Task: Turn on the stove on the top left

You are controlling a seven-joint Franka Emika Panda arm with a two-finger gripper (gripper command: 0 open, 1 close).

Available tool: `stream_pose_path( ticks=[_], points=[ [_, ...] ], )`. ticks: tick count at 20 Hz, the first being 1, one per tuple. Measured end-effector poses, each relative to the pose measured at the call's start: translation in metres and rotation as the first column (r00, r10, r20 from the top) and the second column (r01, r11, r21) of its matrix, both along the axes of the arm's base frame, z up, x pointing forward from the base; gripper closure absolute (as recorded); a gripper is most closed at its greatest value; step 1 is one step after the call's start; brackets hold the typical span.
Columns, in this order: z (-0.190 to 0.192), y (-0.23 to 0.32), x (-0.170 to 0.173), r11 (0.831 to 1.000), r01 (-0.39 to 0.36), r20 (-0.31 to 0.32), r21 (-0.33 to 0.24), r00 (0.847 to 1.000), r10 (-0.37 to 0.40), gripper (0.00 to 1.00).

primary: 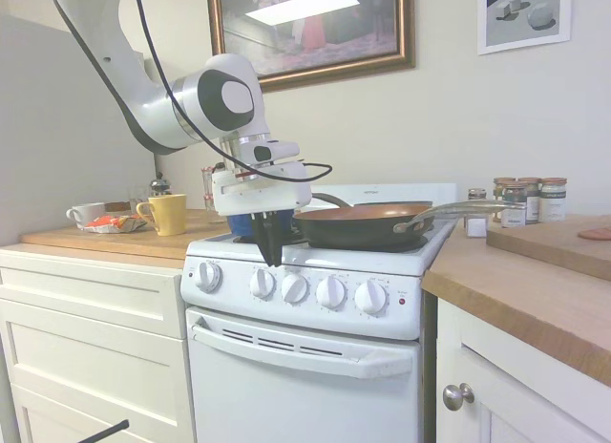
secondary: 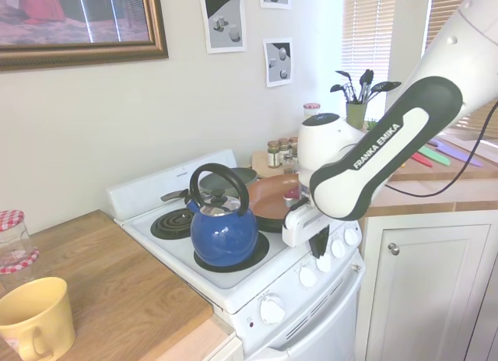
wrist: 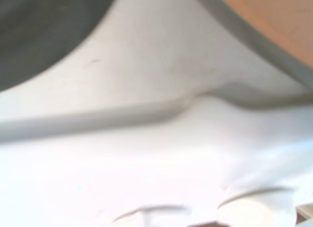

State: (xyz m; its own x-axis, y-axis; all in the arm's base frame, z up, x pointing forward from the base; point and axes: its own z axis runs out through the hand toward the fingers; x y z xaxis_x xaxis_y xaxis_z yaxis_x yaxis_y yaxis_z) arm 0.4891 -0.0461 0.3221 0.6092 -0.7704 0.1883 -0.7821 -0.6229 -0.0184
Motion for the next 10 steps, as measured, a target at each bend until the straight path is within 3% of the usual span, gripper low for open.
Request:
stream_pose_path(
  ticks=[10],
  points=[
    [0.049, 0.003, -0.035, 0.998, 0.022, 0.039, 0.053, 0.999, -0.024, 0.00]
  ],
)
